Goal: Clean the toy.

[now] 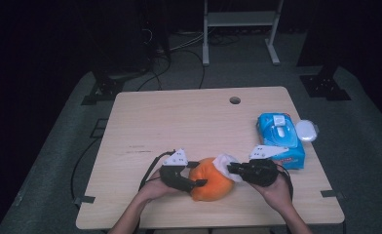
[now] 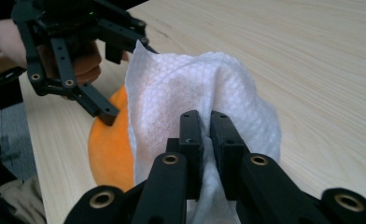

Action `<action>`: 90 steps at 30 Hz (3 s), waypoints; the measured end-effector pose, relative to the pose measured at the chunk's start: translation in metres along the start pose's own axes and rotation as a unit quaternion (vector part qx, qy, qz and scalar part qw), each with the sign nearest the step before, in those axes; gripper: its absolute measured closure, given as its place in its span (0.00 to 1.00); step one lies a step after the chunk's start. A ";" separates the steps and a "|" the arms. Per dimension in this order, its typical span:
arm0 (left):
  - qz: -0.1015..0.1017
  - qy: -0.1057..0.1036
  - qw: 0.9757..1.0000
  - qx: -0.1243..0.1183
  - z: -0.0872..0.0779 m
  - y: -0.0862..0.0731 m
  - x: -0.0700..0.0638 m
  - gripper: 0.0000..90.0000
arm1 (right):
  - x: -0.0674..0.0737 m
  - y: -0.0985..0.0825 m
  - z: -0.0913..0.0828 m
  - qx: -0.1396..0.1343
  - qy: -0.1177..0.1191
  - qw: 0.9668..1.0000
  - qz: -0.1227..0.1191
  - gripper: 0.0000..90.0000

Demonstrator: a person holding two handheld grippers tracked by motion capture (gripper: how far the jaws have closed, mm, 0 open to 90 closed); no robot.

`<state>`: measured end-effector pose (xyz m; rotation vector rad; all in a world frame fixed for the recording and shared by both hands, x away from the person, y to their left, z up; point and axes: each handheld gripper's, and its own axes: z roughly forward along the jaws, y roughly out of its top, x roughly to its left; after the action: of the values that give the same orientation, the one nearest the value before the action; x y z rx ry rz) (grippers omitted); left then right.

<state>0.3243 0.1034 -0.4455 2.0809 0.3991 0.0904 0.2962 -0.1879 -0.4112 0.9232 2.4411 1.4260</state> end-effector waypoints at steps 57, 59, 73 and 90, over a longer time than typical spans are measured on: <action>0.039 -0.006 0.999 0.016 0.007 0.021 -0.023 0.22 | 0.026 0.007 0.012 0.038 -0.005 0.997 -0.067 0.92; 0.023 0.005 1.000 0.009 0.003 0.025 -0.020 0.16 | 0.025 0.005 0.009 0.045 -0.008 0.996 -0.072 0.92; 0.026 0.008 0.999 0.023 0.009 0.020 -0.020 0.18 | 0.031 0.011 0.006 0.046 -0.012 0.995 -0.091 0.93; 0.005 0.008 1.000 -0.011 0.012 0.016 -0.015 0.14 | 0.019 0.010 0.000 0.048 -0.002 0.997 -0.064 0.92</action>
<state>0.3166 0.0814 -0.4362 2.0615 0.3968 0.1165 0.2849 -0.1733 -0.4002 0.7708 2.5357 1.2739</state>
